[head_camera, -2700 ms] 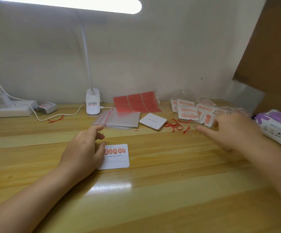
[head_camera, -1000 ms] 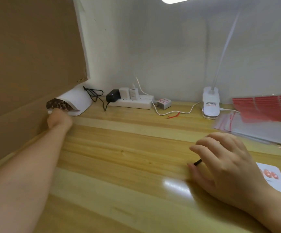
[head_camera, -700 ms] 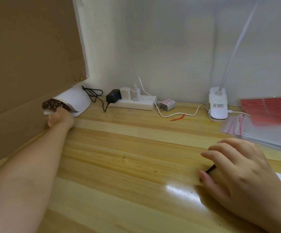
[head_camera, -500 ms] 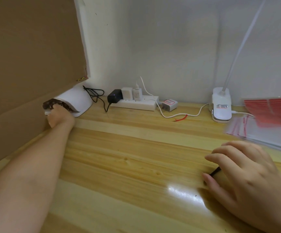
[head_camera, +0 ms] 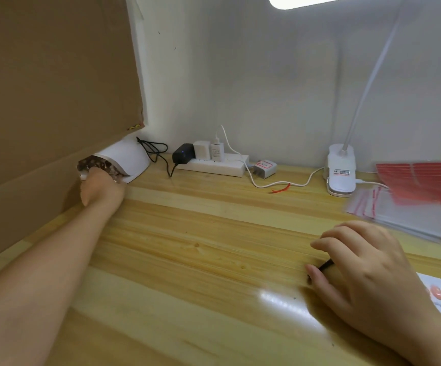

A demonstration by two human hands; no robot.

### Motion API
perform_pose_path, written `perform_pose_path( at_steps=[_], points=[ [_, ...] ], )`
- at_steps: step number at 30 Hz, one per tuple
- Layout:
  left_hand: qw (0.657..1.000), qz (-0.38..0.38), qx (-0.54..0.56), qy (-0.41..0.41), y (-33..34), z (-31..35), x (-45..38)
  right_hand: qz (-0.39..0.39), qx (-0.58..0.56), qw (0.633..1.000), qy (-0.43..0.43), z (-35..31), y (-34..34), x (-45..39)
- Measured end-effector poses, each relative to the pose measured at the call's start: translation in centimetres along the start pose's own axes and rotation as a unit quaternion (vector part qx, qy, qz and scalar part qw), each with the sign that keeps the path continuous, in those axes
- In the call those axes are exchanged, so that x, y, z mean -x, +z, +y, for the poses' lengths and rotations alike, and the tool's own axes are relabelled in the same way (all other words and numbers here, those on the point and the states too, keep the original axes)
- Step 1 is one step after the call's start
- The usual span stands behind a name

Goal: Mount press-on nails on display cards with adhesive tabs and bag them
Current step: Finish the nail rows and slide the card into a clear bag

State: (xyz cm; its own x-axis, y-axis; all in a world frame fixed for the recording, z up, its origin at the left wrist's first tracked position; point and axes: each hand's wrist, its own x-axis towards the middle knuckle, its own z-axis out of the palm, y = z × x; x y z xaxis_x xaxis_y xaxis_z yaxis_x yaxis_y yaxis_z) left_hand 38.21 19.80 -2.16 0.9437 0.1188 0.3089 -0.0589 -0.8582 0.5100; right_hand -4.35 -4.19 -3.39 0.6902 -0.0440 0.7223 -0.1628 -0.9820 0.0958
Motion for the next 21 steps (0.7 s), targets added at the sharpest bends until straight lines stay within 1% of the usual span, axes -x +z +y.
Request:
perform_pose_path(
  at_steps=[4, 10, 14, 16, 18, 21],
  points=[
    [1.000, 0.010, 0.026, -0.011, -1.3, -1.4, 1.9, 0.005, 0.008, 1.000, 0.009, 0.0, -0.2, 0.1],
    [0.998, -0.023, 0.045, -0.024, -2.9, -3.4, 4.4, 0.014, 0.024, 0.999, 0.021, -0.1, -0.3, 0.2],
    [0.996, -0.011, 0.089, -0.018, -3.6, -3.6, 5.9, 0.023, 0.029, 0.999, 0.023, 0.0, -0.5, 0.5],
    [0.994, -0.012, 0.112, -0.004, -3.7, -3.6, 6.8, 0.026, 0.027, 0.999, 0.028, 0.0, -0.5, 0.6],
    [0.991, -0.035, 0.126, 0.018, -3.9, -3.7, 8.0, 0.024, 0.023, 0.999, 0.035, 0.0, -0.5, 0.5],
    [0.980, -0.081, 0.157, 0.090, -4.1, -3.3, 10.2, 0.020, 0.018, 0.999, 0.038, 0.0, -0.5, 0.5]
  ],
)
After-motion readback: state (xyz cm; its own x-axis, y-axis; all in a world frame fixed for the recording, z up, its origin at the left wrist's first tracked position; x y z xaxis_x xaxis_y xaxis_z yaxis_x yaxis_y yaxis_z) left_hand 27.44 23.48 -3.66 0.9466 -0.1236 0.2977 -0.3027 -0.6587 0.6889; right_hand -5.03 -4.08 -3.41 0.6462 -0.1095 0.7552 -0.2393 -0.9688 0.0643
